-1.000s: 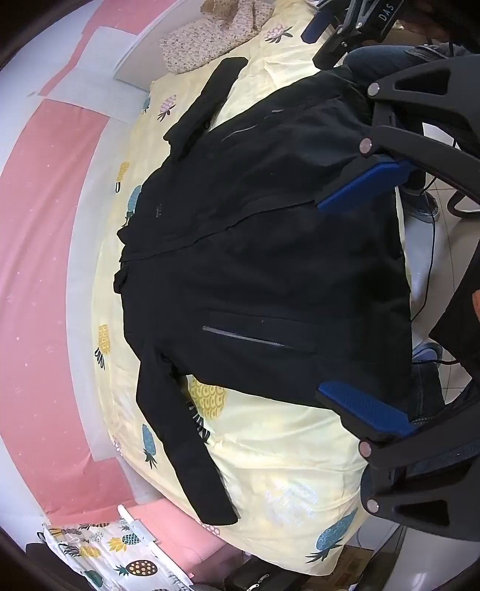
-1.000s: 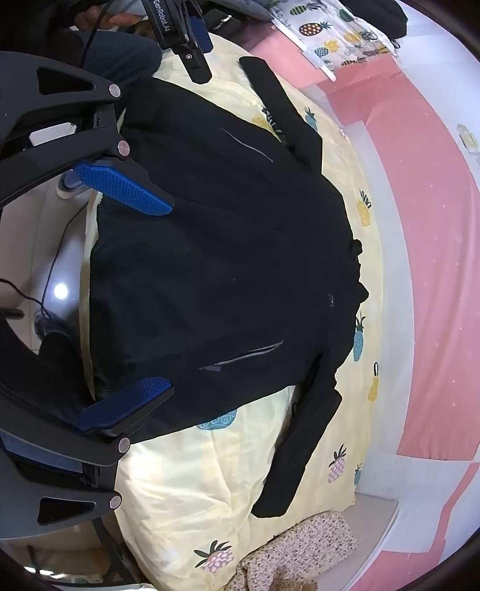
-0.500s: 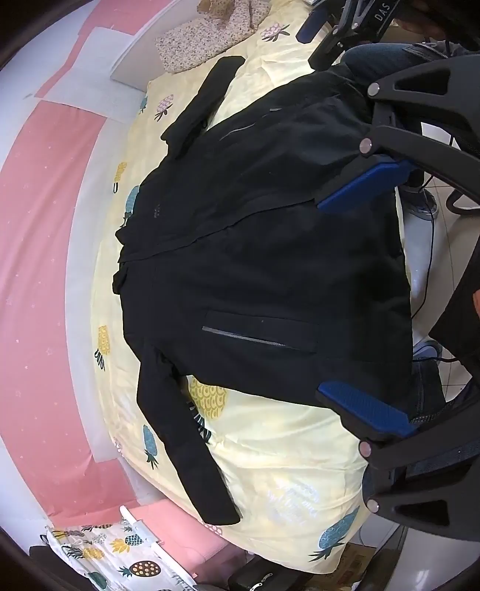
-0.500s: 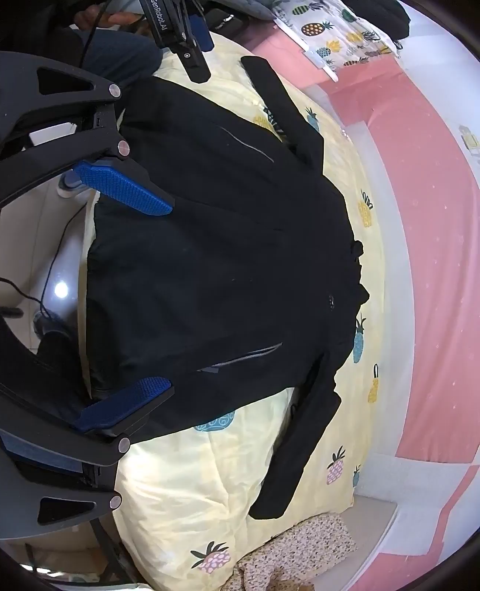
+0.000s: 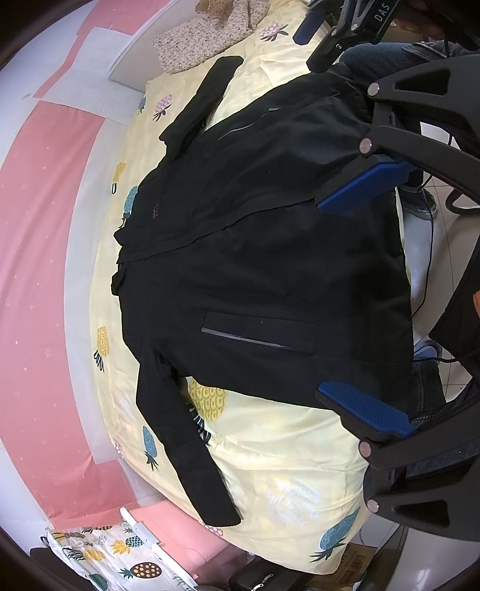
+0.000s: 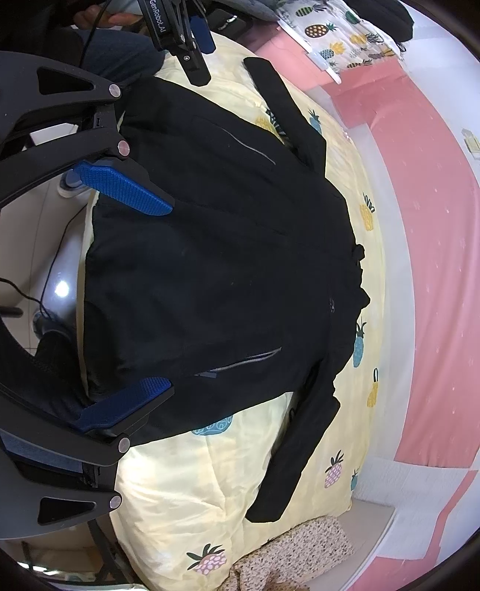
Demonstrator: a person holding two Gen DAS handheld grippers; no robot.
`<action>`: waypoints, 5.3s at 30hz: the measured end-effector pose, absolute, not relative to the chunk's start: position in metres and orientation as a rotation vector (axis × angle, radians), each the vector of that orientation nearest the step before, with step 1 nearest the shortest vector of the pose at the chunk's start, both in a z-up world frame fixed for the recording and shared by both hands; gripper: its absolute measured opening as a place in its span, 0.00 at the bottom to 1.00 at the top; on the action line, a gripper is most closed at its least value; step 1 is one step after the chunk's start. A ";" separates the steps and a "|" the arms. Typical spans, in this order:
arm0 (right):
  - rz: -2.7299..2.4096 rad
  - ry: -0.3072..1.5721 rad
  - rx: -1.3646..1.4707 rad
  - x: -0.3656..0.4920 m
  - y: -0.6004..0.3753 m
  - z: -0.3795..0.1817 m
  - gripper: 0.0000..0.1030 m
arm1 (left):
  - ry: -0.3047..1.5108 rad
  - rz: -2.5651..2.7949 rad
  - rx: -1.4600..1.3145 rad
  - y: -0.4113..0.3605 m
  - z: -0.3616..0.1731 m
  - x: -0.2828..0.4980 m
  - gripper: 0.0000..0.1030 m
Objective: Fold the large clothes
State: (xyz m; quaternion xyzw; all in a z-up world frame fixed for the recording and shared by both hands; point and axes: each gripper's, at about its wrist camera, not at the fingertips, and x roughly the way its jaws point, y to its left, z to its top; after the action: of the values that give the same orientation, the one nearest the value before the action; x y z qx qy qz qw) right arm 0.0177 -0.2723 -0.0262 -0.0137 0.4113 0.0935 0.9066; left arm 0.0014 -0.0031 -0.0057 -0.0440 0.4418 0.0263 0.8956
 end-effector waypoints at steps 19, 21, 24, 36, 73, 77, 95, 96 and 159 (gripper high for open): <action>0.196 0.858 -0.025 0.019 -0.270 -0.031 0.87 | 0.927 0.049 -0.085 -0.003 -0.009 0.003 0.91; 0.195 0.860 -0.024 0.019 -0.270 -0.032 0.87 | 0.928 0.050 -0.085 -0.003 -0.009 0.003 0.91; 0.197 0.860 -0.024 0.019 -0.270 -0.033 0.87 | 0.929 0.049 -0.085 -0.004 -0.010 0.003 0.91; 0.198 0.866 -0.022 0.019 -0.270 -0.035 0.87 | 0.943 0.046 -0.082 -0.004 -0.013 0.005 0.91; 0.260 0.861 -0.045 0.057 -0.245 -0.033 0.87 | 0.947 0.085 -0.106 0.023 -0.027 0.035 0.91; 0.290 0.853 -0.069 0.075 -0.231 -0.032 0.87 | 0.945 0.107 -0.152 0.044 -0.030 0.049 0.91; 0.415 0.872 -0.156 0.163 -0.156 -0.048 0.87 | 0.901 0.387 -0.308 0.202 -0.072 0.125 0.86; 0.421 0.871 -0.162 0.168 -0.152 -0.049 0.87 | 0.902 0.393 -0.323 0.212 -0.077 0.129 0.84; 0.124 0.930 0.113 0.217 -0.324 -0.105 0.87 | 0.892 -0.258 -0.208 -0.055 -0.063 0.338 0.34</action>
State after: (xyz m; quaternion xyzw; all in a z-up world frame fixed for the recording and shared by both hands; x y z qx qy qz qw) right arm 0.2168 -0.3239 -0.1048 0.0542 0.4480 0.0596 0.8904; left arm 0.3383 -0.0549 -0.0631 -0.1004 0.4295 -0.1241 0.8889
